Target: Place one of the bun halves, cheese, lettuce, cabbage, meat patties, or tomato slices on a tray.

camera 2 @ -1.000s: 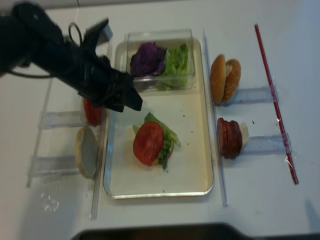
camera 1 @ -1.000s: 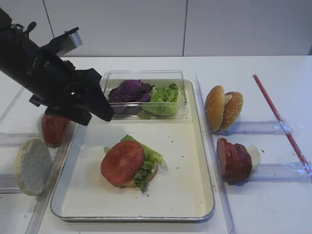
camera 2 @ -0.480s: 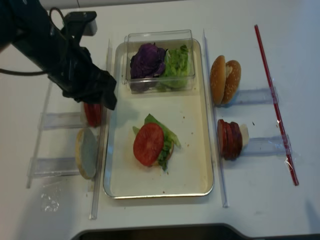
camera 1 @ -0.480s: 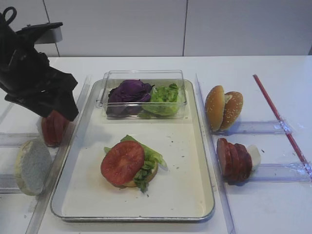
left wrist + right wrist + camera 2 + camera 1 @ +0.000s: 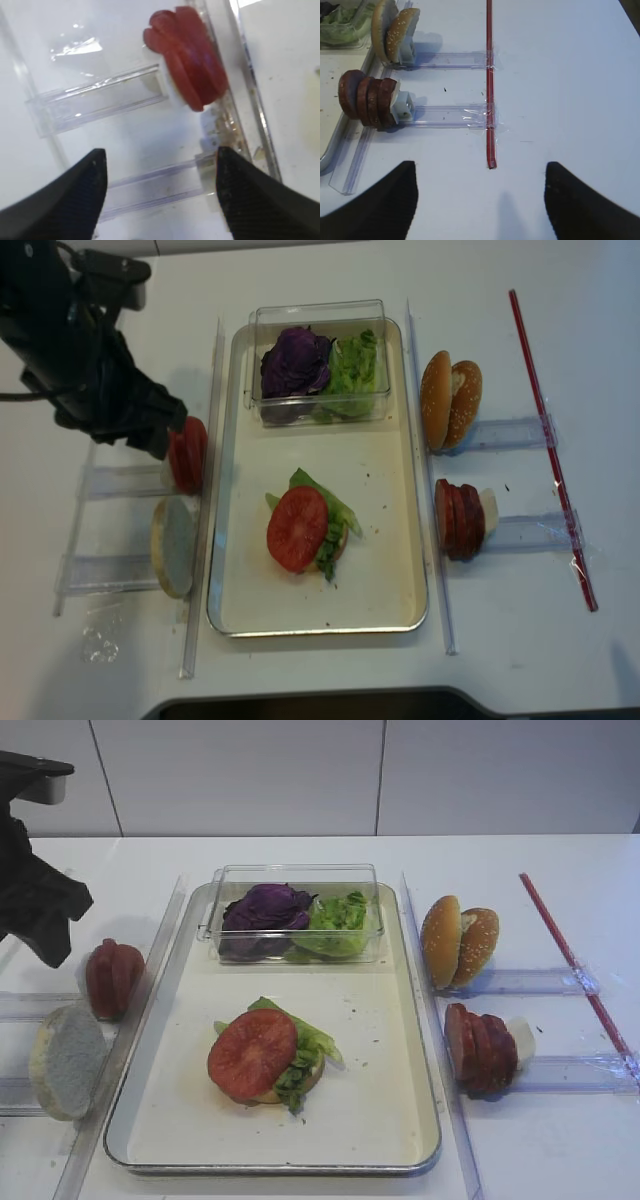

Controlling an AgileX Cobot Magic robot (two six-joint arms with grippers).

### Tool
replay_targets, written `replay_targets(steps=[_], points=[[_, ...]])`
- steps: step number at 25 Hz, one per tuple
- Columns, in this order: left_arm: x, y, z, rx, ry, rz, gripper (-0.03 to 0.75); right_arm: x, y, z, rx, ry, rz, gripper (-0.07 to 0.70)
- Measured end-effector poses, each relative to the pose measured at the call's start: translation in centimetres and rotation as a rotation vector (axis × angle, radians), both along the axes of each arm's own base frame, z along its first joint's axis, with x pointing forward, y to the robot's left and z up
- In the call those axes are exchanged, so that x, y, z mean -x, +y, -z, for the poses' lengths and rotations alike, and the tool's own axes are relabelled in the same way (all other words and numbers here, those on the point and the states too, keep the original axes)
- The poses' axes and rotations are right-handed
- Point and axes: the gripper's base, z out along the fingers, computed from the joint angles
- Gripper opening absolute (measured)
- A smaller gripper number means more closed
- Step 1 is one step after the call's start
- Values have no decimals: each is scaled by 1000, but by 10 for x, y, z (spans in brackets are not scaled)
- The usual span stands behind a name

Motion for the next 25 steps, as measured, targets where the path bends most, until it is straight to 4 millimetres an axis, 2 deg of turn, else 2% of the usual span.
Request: replay_targets(steps=[3,8,15,18,25], points=[[1,4,0,-31,13,-4,469,0,0,0,0,0,0,562],[3,8,-3,23,15,-5,469,0,0,0,0,0,0,562],[15,28,-22,39,-50,-69,469,0,0,0,0,0,0,562],[25,33,-27,41,-73,-89,469,0,0,0,0,0,0,562],[63,34,-18,75,-93,-92,469,0,0,0,0,0,0,562]])
